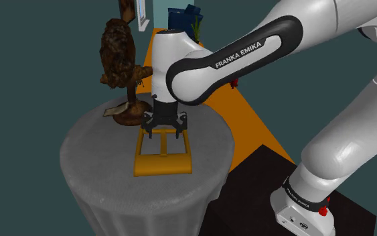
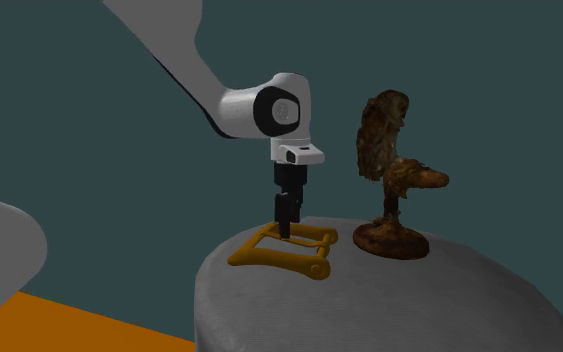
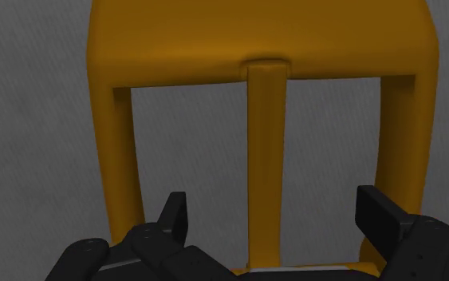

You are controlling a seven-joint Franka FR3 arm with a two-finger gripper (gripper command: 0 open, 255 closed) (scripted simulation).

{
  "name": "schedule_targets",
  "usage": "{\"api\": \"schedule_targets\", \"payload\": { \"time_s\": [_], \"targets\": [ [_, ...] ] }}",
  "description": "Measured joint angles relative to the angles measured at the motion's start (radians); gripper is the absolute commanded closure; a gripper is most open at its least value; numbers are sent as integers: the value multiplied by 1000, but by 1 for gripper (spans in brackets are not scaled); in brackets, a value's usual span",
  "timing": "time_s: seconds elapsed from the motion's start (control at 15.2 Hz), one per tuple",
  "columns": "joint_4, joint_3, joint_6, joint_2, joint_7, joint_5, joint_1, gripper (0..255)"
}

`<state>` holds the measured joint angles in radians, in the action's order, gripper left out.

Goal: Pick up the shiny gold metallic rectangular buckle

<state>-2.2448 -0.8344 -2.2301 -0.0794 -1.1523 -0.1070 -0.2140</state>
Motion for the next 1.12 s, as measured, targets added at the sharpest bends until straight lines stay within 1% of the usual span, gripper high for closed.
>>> {"api": "schedule_targets", "payload": {
  "time_s": [0.33,0.4,1.12],
  "targets": [
    [-32,-12,-69,52,-39,45,0,0],
    [-32,-12,-76,61,-44,53,-1,255],
    [-31,-12,-77,64,-45,56,-1,255]
  ]
}}
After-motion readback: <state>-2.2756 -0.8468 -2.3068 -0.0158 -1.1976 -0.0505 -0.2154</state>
